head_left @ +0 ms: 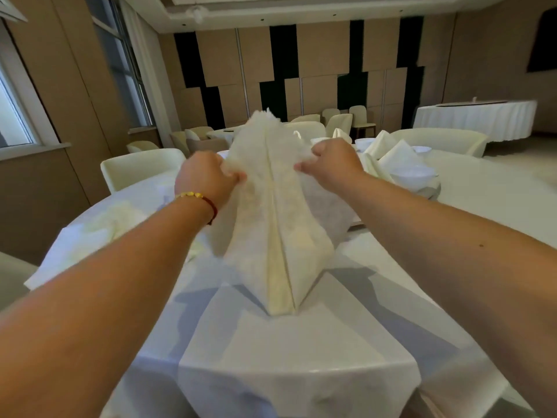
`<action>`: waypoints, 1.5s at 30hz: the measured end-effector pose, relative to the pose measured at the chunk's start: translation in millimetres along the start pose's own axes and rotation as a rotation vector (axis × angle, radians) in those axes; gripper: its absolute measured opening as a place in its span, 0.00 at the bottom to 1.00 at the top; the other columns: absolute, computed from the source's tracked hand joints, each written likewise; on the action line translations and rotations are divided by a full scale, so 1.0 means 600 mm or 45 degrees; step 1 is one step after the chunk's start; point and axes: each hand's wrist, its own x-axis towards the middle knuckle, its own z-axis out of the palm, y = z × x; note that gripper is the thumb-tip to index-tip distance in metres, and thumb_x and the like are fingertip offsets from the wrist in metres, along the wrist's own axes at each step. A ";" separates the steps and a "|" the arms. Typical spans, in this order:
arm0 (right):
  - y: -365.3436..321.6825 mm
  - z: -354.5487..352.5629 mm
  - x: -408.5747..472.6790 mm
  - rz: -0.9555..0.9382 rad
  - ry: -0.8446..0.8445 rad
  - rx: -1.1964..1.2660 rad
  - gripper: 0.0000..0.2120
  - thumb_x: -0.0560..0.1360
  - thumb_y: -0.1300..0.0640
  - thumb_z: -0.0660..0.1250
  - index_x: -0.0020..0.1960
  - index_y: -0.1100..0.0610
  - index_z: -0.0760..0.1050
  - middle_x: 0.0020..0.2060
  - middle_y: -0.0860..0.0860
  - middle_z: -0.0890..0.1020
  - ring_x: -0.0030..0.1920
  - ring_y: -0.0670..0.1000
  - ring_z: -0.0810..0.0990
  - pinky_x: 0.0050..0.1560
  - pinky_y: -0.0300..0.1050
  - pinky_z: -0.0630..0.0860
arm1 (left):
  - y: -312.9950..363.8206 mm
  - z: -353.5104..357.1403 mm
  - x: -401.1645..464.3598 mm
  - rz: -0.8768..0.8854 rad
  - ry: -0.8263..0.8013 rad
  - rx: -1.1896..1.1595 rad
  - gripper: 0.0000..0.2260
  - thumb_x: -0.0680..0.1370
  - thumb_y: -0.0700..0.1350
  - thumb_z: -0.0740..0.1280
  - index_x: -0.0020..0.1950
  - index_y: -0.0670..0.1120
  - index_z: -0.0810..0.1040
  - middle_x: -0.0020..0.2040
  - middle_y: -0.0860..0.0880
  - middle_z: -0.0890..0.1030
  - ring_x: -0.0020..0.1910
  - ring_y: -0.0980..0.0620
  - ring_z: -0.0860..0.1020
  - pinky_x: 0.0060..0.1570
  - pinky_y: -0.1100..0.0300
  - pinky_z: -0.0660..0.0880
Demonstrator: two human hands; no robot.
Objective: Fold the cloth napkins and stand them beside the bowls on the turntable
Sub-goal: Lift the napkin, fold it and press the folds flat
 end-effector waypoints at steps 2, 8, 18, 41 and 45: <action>-0.037 -0.052 0.012 -0.083 0.124 0.041 0.15 0.73 0.50 0.72 0.36 0.58 0.74 0.32 0.51 0.74 0.35 0.51 0.73 0.34 0.43 0.65 | 0.035 -0.055 0.017 0.116 0.181 -0.024 0.18 0.75 0.54 0.70 0.32 0.47 0.69 0.30 0.49 0.71 0.37 0.47 0.73 0.37 0.56 0.65; -0.067 -0.122 -0.044 -0.165 0.078 0.121 0.12 0.74 0.49 0.71 0.46 0.58 0.81 0.42 0.54 0.84 0.42 0.54 0.82 0.44 0.48 0.78 | 0.068 -0.118 -0.032 0.269 0.288 -0.182 0.13 0.74 0.54 0.70 0.39 0.46 0.75 0.36 0.51 0.76 0.37 0.52 0.76 0.37 0.62 0.73; 0.054 -0.054 -0.238 0.072 -0.748 -0.094 0.17 0.69 0.46 0.74 0.37 0.61 0.78 0.29 0.51 0.78 0.30 0.45 0.73 0.35 0.41 0.70 | -0.039 -0.009 -0.250 0.022 -0.434 -0.197 0.26 0.66 0.53 0.77 0.24 0.46 0.61 0.21 0.52 0.61 0.23 0.55 0.62 0.27 0.62 0.61; 0.106 0.052 -0.209 0.048 -0.810 -0.595 0.16 0.78 0.45 0.61 0.36 0.52 0.66 0.34 0.47 0.73 0.36 0.46 0.71 0.36 0.41 0.65 | -0.064 0.072 -0.194 -0.135 -0.933 0.037 0.20 0.70 0.56 0.74 0.30 0.47 0.68 0.26 0.52 0.69 0.28 0.54 0.68 0.31 0.63 0.64; 0.106 0.055 -0.199 0.070 -0.857 -0.565 0.16 0.78 0.45 0.63 0.35 0.51 0.66 0.34 0.47 0.72 0.35 0.46 0.70 0.35 0.40 0.63 | -0.065 0.075 -0.189 -0.132 -0.933 0.009 0.21 0.70 0.54 0.74 0.28 0.47 0.66 0.25 0.53 0.66 0.25 0.55 0.66 0.29 0.64 0.62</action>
